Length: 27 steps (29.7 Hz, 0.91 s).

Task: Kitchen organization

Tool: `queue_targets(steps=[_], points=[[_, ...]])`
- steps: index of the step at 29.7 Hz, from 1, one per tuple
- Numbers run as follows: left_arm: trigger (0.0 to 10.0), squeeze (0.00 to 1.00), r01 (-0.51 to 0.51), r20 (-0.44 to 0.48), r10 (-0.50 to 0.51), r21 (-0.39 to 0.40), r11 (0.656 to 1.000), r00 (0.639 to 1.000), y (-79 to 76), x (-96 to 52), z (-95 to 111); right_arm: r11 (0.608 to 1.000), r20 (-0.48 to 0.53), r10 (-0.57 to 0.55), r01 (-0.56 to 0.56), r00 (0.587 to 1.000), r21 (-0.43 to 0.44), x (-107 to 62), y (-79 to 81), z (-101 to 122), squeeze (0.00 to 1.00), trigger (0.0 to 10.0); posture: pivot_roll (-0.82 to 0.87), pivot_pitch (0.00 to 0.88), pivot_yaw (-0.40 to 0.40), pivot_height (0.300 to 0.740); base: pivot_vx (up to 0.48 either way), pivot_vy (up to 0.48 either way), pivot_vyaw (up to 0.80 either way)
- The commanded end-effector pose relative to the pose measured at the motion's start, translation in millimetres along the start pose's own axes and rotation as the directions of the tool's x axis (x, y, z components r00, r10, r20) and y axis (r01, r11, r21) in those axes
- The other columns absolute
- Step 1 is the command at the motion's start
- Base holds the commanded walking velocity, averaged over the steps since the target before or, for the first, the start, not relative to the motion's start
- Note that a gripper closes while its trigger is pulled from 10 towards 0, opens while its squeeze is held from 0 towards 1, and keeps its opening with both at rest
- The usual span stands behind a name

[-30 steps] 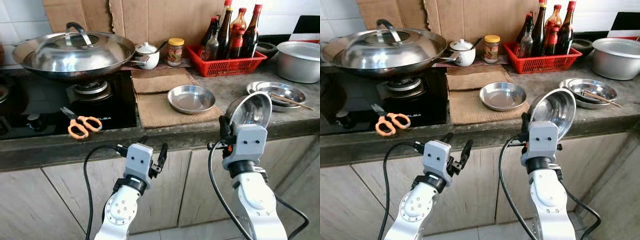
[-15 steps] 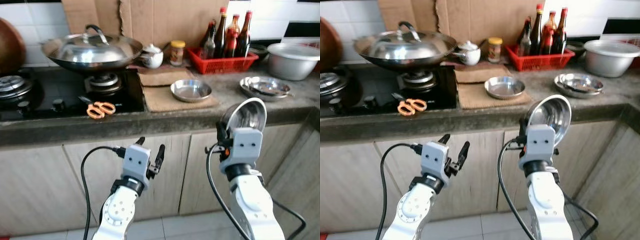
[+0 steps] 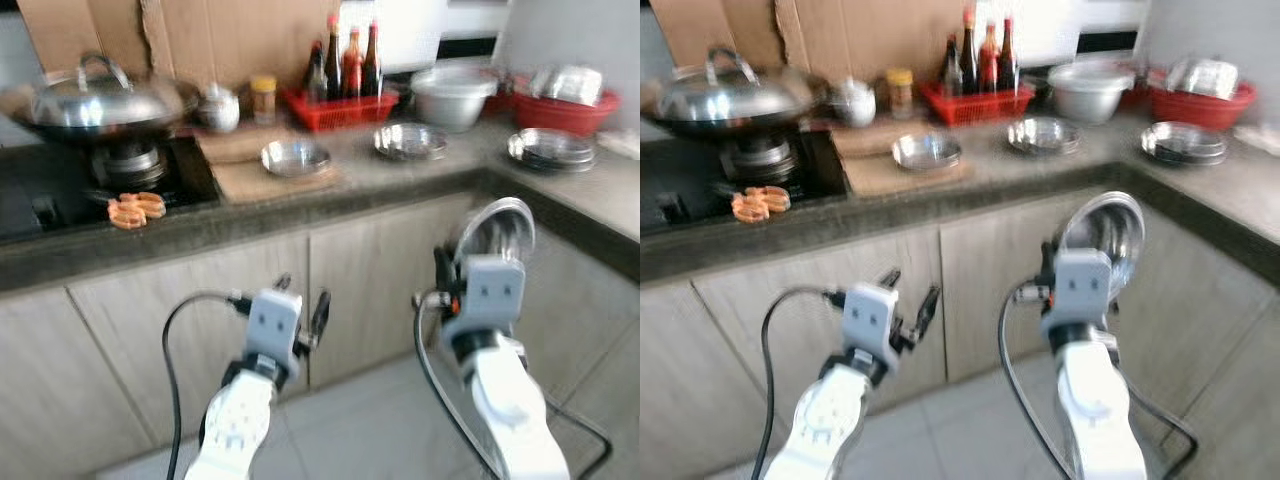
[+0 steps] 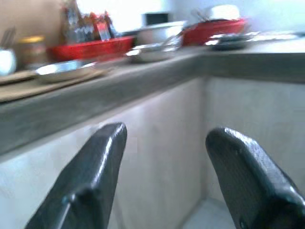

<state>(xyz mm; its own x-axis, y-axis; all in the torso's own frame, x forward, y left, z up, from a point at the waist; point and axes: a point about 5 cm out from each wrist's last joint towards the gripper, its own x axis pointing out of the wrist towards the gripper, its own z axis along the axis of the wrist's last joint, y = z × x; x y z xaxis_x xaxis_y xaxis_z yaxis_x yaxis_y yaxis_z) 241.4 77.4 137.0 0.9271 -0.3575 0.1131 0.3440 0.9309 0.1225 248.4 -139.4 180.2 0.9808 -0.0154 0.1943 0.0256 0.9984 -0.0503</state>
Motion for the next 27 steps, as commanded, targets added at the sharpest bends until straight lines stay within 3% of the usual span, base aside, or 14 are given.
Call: queue_targets(steps=[1, 27], points=[[10.0, 0.00, -0.001, 0.013, 0.000, 0.010, 1.000, 1.000, 2.9, 1.8, 2.7, 1.000, 0.014, -0.007, 0.007, 1.000, -0.003, 0.7, 0.9, 4.0, 0.00, 10.0, 0.09, 0.000, -0.023, 0.740, 0.000, 0.000, -0.80], [10.0, 0.00, 0.010, 0.012, -0.010, 0.011, 1.000, 1.000, 1.3, 5.3, 3.4, 0.999, 0.010, -0.034, 0.034, 0.999, -0.021, 2.6, -0.1, 5.2, 0.00, 10.0, 0.09, 0.000, -0.020, 0.740, 0.000, 0.000, -0.80]])
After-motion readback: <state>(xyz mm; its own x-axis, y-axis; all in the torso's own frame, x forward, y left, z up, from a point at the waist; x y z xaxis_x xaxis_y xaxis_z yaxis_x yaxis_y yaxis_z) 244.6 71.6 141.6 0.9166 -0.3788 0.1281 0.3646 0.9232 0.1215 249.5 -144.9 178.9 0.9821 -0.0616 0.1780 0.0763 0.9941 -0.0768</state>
